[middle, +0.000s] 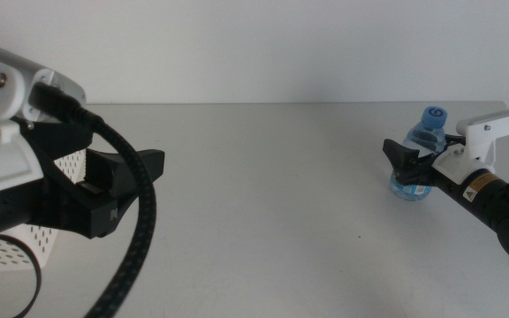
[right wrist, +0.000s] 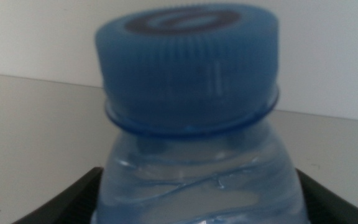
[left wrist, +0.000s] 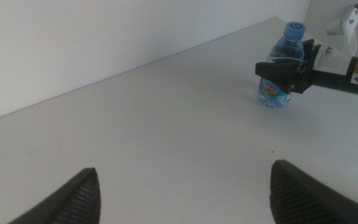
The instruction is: Use arms to grab the bottles and put them into the dustbin to the left of the table.
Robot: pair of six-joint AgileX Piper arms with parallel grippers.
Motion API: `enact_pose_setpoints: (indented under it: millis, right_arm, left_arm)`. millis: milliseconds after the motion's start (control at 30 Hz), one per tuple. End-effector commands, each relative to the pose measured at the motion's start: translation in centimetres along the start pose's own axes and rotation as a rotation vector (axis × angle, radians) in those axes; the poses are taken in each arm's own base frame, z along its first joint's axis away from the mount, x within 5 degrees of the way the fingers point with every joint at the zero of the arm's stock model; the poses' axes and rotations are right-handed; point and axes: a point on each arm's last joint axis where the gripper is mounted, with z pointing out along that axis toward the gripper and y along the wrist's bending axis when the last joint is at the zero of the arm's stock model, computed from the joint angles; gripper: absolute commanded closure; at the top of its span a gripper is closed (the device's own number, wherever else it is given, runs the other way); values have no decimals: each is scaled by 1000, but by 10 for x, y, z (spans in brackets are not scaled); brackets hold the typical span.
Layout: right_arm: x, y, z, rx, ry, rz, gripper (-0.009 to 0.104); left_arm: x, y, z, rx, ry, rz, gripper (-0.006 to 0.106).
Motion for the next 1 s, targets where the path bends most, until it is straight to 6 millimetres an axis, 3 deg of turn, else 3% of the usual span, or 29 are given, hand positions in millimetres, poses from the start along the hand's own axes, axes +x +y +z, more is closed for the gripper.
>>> enact_pose_setpoints:
  millis: [0, 67, 133, 267, 367, 467, 633, 733, 833, 967]
  right_arm:
    - [-22, 3, 5, -11, -105, -20, 29]
    - [-18, 3, 6, -4, -98, -12, 34]
    - [-16, 6, 7, -12, -85, -24, 48]
    - [-13, 17, 9, -66, -62, -12, 97]
    - [-23, 35, 18, -127, -100, 37, 96]
    - [-48, 63, 41, -225, -169, 36, 96]
    - [-88, 128, 88, -392, -187, -43, 96]
    - [-101, 161, 113, -448, -195, -74, 96]
    - [-101, 184, 134, -477, -205, -87, 96]
    - [-87, 201, 154, -496, -198, -89, 96]
  left_arm:
    - [-16, -2, -5, 10, -105, -14, 7]
    - [-16, -2, -5, 10, -105, -14, 7]
    - [-16, -2, -5, 10, -105, -14, 7]
    - [-16, -2, -5, 10, -105, -14, 7]
    - [-16, -2, -5, 10, -105, -14, 7]
    - [-16, -2, -5, 10, -105, -14, 7]
    - [-16, -2, -5, 10, -105, -14, 7]
    - [-16, -2, -5, 10, -105, -14, 7]
    - [-16, -2, -5, 10, -105, -14, 7]
    - [-16, -2, -5, 10, -105, -14, 7]
